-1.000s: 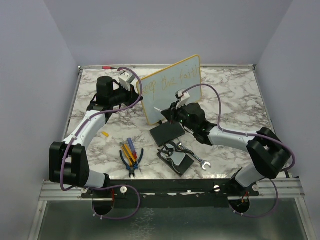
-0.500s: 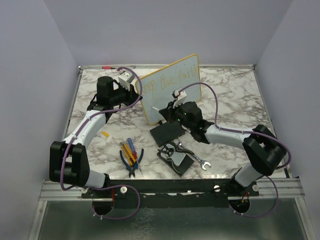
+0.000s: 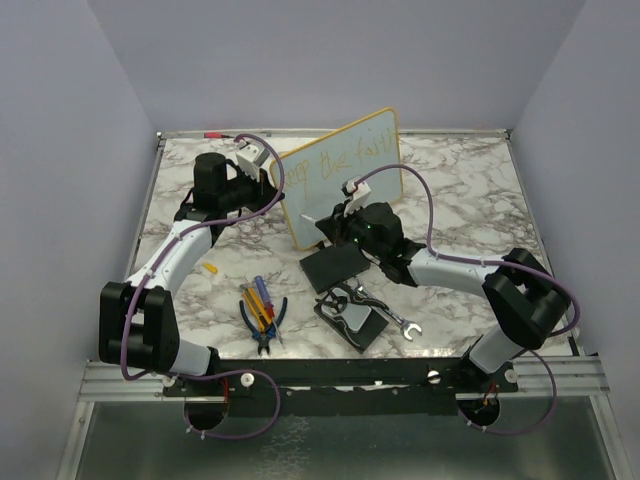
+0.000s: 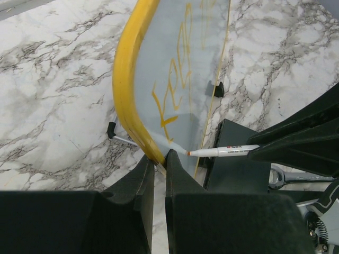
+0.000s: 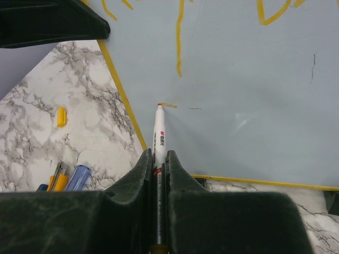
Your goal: Write a sentence on the whiteboard
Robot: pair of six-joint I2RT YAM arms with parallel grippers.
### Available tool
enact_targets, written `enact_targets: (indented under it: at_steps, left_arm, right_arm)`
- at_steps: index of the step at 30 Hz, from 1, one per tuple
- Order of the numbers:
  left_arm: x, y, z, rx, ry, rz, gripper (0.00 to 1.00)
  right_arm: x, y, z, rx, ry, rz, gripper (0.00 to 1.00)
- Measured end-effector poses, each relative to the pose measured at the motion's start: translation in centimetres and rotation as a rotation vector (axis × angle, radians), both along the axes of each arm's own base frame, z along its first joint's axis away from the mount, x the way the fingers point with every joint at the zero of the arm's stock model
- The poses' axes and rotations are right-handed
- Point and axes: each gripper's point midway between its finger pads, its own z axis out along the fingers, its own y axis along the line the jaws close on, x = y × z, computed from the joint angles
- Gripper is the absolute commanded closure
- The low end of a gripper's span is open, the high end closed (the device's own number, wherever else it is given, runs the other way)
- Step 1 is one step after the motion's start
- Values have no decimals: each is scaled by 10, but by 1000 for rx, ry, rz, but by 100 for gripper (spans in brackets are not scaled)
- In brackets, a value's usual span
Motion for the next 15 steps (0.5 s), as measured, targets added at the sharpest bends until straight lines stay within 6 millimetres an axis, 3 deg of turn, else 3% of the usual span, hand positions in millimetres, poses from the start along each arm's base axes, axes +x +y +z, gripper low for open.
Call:
enact_targets:
  at_steps: [15]
  left_arm:
    - [0, 0, 0, -2, 3, 0, 100]
  right_arm:
    - [-5, -8, -20, -43, 38, -23, 99]
